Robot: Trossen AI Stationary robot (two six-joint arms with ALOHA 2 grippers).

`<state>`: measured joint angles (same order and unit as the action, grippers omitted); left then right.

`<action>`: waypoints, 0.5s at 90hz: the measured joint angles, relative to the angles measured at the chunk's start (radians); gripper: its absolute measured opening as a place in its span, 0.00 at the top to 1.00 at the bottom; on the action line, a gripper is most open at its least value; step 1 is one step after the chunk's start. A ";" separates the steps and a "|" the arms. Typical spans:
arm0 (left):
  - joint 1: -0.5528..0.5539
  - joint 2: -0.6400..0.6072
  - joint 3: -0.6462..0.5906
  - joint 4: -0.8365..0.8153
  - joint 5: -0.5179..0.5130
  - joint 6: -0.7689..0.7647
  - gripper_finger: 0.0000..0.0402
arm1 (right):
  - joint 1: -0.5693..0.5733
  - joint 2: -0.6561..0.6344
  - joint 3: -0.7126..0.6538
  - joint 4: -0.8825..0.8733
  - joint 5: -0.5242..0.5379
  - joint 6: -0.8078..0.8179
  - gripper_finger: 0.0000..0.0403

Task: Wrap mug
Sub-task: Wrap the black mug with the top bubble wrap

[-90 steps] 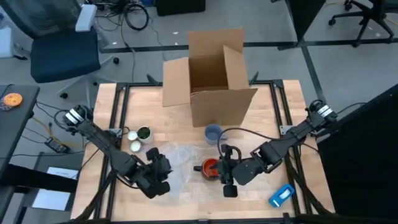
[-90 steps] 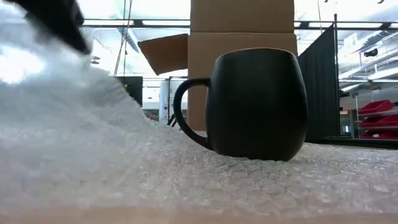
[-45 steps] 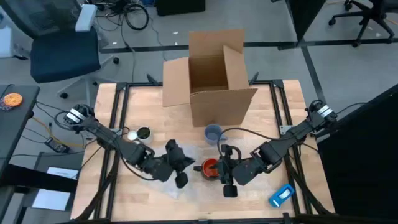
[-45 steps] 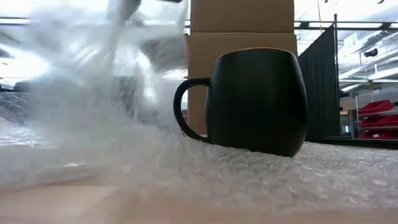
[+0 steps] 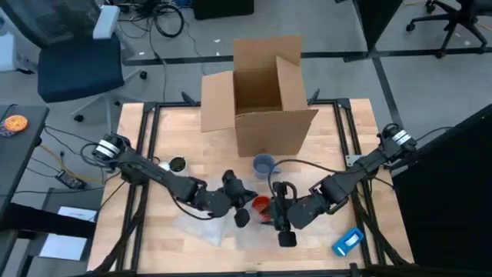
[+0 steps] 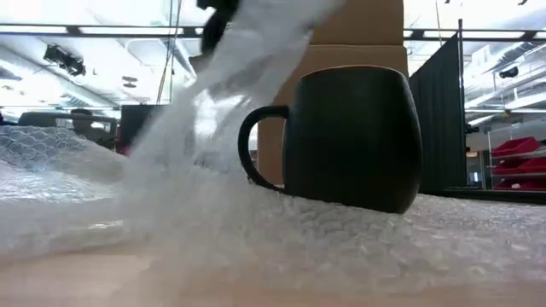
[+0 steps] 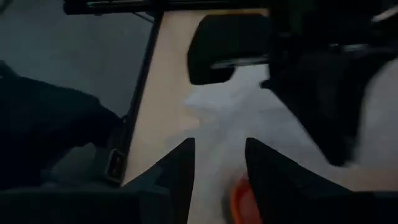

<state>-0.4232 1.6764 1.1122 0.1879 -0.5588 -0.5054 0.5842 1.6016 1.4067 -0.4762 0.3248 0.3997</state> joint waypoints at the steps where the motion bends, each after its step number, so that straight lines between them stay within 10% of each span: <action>1: 0.001 0.001 0.000 0.010 0.006 0.004 1.00 | 0.001 0.000 0.000 -0.001 -0.004 0.003 0.71; 45: 0.040 0.024 0.000 0.081 0.025 0.034 1.00 | 0.025 0.000 0.000 -0.061 -0.148 0.184 0.75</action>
<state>-0.3835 1.7005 1.1126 0.2692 -0.5335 -0.4709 0.6090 1.6016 1.4067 -0.5375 0.1768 0.5833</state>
